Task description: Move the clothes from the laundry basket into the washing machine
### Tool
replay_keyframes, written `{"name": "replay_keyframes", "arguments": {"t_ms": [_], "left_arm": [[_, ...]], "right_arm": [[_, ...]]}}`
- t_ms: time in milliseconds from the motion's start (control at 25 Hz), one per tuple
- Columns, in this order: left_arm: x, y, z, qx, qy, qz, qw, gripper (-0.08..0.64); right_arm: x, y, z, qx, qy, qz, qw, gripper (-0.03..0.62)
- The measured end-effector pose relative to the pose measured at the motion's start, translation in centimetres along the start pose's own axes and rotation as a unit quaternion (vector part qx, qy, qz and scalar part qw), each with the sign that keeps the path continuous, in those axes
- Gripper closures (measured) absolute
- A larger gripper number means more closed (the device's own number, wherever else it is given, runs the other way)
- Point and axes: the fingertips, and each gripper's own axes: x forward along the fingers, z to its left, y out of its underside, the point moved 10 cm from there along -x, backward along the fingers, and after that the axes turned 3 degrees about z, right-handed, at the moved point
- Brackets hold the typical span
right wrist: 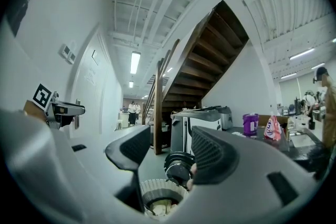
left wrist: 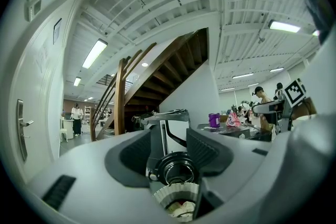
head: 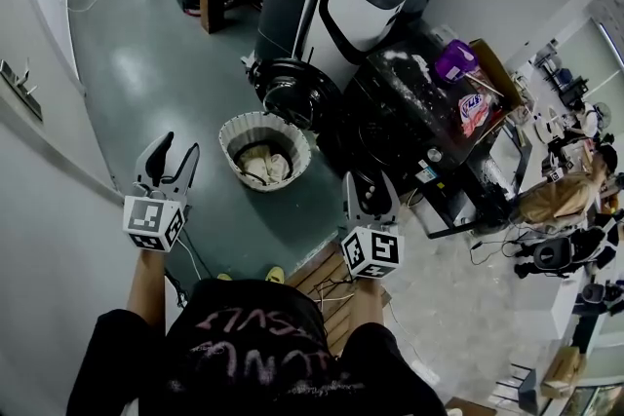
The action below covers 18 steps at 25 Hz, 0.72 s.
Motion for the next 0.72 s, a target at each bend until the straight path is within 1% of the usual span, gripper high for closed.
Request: {"name": "replay_keyframes", "arguments": {"t_ms": [320, 480, 600, 720], "left_arm": [[-0.9, 0.4, 1.5, -0.002, 0.004, -0.004, 1.0, 0.35], [-1.1, 1.4, 2.4, -0.007, 0.003, 0.006, 0.9999, 0.349], [-0.1, 2.0, 2.6, -0.013, 0.005, 0.015, 0.9998, 0.35], [2.2, 2.8, 2.8, -0.01, 0.01, 0.029, 0.9995, 0.35]], "right_arm": [[0.4, 0.4, 1.5, 0.002, 0.001, 0.004, 1.0, 0.347], [1.4, 1.7, 2.5, 0.001, -0.012, 0.027, 1.0, 0.347], [3.1, 1.9, 2.0, 0.0, -0.018, 0.031, 0.999, 0.347], [5.6, 2.3, 1.1, 0.005, -0.021, 0.026, 0.999, 0.347]]}}
